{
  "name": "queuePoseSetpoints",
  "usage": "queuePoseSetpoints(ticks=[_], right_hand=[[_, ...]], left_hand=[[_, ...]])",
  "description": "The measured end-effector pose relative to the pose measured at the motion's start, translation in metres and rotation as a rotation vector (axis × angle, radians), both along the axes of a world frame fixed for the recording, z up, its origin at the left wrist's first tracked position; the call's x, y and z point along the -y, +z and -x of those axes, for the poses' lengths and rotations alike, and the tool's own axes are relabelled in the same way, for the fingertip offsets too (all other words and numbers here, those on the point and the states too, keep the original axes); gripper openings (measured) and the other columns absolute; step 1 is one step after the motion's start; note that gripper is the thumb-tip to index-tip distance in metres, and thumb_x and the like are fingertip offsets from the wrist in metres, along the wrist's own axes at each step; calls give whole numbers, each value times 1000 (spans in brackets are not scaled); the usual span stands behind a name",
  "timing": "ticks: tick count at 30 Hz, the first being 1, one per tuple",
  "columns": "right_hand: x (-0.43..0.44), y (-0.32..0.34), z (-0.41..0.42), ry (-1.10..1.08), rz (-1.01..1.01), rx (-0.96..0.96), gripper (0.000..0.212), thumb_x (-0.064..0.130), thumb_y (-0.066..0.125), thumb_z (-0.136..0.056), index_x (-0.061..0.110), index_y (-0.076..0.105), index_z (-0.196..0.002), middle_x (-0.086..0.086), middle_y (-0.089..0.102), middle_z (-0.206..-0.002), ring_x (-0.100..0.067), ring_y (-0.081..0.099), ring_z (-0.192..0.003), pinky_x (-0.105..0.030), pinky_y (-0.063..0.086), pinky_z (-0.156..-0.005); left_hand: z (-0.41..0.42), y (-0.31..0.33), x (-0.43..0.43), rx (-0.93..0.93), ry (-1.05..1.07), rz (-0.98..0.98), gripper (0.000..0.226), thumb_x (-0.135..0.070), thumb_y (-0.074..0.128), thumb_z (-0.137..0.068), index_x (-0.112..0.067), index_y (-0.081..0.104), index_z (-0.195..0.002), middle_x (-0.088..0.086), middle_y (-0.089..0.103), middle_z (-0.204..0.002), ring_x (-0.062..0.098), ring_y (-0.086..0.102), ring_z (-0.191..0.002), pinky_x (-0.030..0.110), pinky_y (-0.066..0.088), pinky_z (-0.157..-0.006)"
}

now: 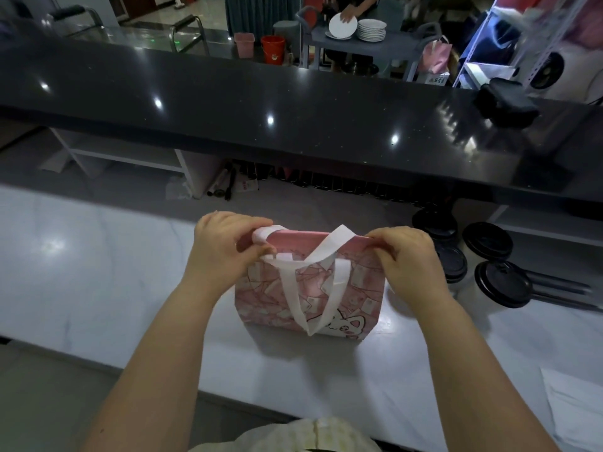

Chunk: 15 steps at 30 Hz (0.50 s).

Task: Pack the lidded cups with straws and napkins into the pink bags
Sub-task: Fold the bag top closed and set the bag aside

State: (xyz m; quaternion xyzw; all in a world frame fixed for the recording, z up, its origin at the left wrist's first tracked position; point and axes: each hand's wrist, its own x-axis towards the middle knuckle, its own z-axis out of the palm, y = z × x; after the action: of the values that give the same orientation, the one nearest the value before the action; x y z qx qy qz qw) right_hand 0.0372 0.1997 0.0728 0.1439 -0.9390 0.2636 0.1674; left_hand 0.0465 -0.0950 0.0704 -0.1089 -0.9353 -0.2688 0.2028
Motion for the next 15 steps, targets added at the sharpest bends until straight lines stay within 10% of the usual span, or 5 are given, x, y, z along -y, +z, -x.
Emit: queuePoseSetpoints(ticks=[6, 11, 15], right_hand=[[14, -14, 6, -92, 110, -115, 29, -13, 62, -72, 13, 73, -79, 2, 68, -73, -21, 57, -73, -30, 34, -84], [1, -21, 9, -13, 198, -16, 32, -1, 61, -81, 25, 74, -95, 32, 57, -84, 0, 53, -86, -37, 50, -82], [-20, -28, 7, -46, 395, 162, 41, 1, 61, -87, 40, 67, -98, 18, 69, -93, -12, 64, -95, -42, 53, -87]], left_hand=[[4, 0, -7, -47, 104, -32, 18, 5, 70, -69, -12, 74, -74, -2, 68, -68, 25, 62, -69, 51, 45, -82], [-1, -9, 6, 122, 63, -287, 35, -3, 72, -82, -36, 76, -93, -27, 65, -78, 1, 58, -83, 20, 46, -83], [-8, -17, 23, 237, 75, -448, 35, -11, 72, -86, -46, 69, -90, -23, 70, -92, -7, 60, -95, 5, 39, -80]])
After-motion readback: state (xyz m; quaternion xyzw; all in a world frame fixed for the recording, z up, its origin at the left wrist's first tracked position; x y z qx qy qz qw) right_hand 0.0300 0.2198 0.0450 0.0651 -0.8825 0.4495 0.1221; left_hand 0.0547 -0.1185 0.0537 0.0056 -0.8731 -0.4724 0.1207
